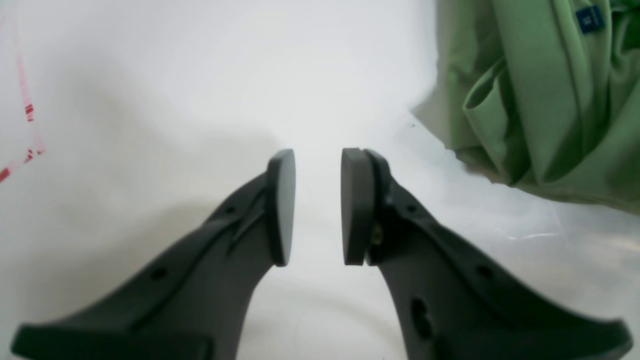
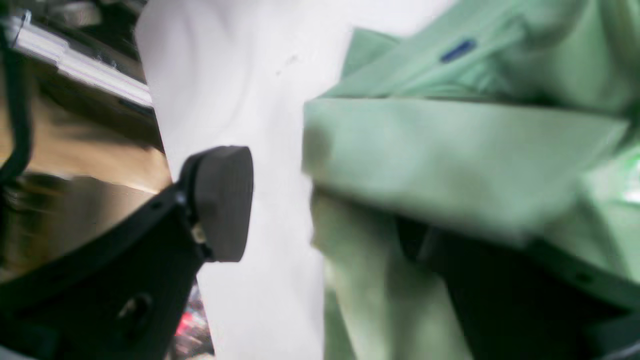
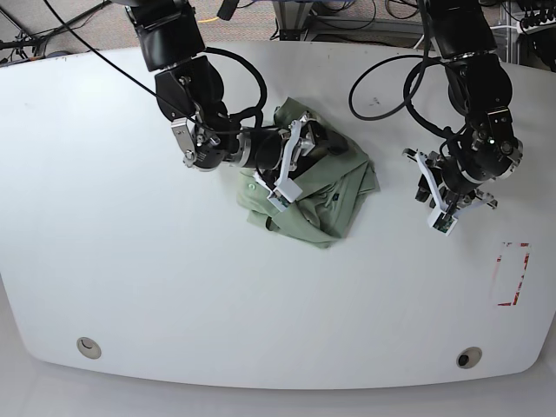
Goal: Fold the T-shirt properly
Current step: 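Press and tuck the bundle edges with both grippers to square it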
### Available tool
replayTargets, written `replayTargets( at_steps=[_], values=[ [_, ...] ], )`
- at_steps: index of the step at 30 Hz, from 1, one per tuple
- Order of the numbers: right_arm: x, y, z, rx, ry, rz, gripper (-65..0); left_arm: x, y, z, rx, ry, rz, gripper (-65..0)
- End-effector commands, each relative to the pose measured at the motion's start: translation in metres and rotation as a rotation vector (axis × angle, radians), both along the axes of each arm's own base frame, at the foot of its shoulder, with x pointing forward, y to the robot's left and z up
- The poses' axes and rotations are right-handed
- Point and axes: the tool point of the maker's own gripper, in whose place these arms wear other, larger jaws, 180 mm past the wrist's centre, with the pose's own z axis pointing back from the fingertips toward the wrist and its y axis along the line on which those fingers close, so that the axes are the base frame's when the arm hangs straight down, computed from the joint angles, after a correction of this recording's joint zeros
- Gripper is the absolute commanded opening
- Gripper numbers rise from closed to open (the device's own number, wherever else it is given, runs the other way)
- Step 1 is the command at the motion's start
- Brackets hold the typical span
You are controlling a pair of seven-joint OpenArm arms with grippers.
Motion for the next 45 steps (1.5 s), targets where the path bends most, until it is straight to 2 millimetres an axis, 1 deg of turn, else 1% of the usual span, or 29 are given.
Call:
replayTargets(
  at_steps=[1,3,4,7,10,12,14,16,18,20,22,23,24,25,27,29,31,34,36,38,40,42,43,45],
  values=[
    [0.008,-0.007,0.036,0.026,-0.121,0.013,-24.1,0.008,-0.017,0.014,0.017,-0.046,-0.085,-51.1],
    [0.008,-0.015,0.044,0.017,-0.157,0.009,-24.6,0.006,-0.029,0.011,0.038,-0.037,-0.142,-51.1],
    [0.012,-0.022,0.05,0.012,-0.18,-0.008,-24.6,0.004,-0.037,0.009,0.047,-0.029,-0.178,-51.1],
    [0.022,-0.04,0.057,0.005,-0.21,-0.057,-24.7,0.0,-0.058,0.004,0.048,-0.02,-0.246,-51.1],
    [0.031,-0.06,0.056,-0.001,-0.205,-0.126,-24.9,-0.004,-0.074,0.002,0.049,-0.012,-0.297,-51.1],
    [0.043,-0.082,0.055,-0.023,-0.211,-0.186,-24.9,-0.006,-0.086,-0.001,0.037,-0.008,-0.324,-51.1],
    [0.049,-0.096,0.051,-0.034,-0.198,-0.224,-25.0,-0.008,-0.103,0.001,0.005,-0.013,-0.342,-51.1],
    [0.056,-0.106,0.051,-0.046,-0.2,-0.247,-25.4,-0.011,-0.111,0.0,-0.014,-0.013,-0.345,-51.1],
    [0.062,-0.113,0.045,-0.06,-0.187,-0.258,-29.5,-0.016,-0.119,0.0,-0.036,-0.014,-0.352,-51.1],
    [0.065,-0.116,0.033,-0.068,-0.15,-0.267,-35.0,-0.018,-0.128,0.0,-0.058,-0.014,-0.357,-51.1],
    [0.075,-0.12,0.026,-0.072,-0.122,-0.279,-41.9,-0.024,-0.139,-0.005,-0.09,0.003,-0.361,-51.1],
    [0.076,-0.121,0.022,-0.074,-0.11,-0.282,-44.1,-0.027,-0.141,-0.006,-0.1,0.007,-0.361,-51.1],
    [0.077,-0.123,0.014,-0.078,-0.085,-0.29,-46.6,-0.033,-0.146,-0.01,-0.121,0.015,-0.362,-51.1],
    [0.078,-0.125,0.01,-0.077,-0.071,-0.297,-47.2,-0.038,-0.148,-0.013,-0.134,0.019,-0.363,-51.1],
    [0.086,-0.128,0.006,-0.079,-0.073,-0.319,-46.8,-0.042,-0.15,-0.016,-0.155,0.018,-0.365,-51.1],
    [0.09,-0.127,-0.003,-0.108,-0.079,-0.321,-46.3,-0.044,-0.149,-0.02,-0.164,0.026,-0.363,-51.1],
    [0.087,-0.122,-0.021,-0.172,-0.079,-0.293,-46.5,-0.047,-0.146,-0.027,-0.165,0.048,-0.352,-51.1],
    [0.083,-0.112,-0.035,-0.198,-0.074,-0.277,-46.6,-0.048,-0.133,-0.035,-0.136,0.07,-0.347,-51.1],
    [0.08,-0.112,-0.043,-0.211,-0.061,-0.279,-46.8,-0.047,-0.13,-0.038,-0.131,0.078,-0.343,-51.1],
    [0.077,-0.113,-0.047,-0.22,-0.054,-0.276,-46.8,-0.038,-0.126,-0.039,-0.123,0.079,-0.339,-51.1],
    [0.064,-0.112,-0.056,-0.223,-0.029,-0.271,-46.8,-0.029,-0.121,-0.039,-0.109,0.078,-0.335,-51.1],
    [0.056,-0.111,-0.055,-0.223,-0.037,-0.265,-46.8,-0.022,-0.108,-0.042,-0.082,0.088,-0.328,-51.1],
    [0.053,-0.11,-0.054,-0.224,-0.042,-0.261,-46.8,-0.015,-0.102,-0.044,-0.069,0.094,-0.322,-51.1],
    [0.044,-0.107,-0.057,-0.221,-0.033,-0.256,-46.8,-0.003,-0.097,-0.042,-0.059,0.091,-0.317,-51.1]
  ],
)
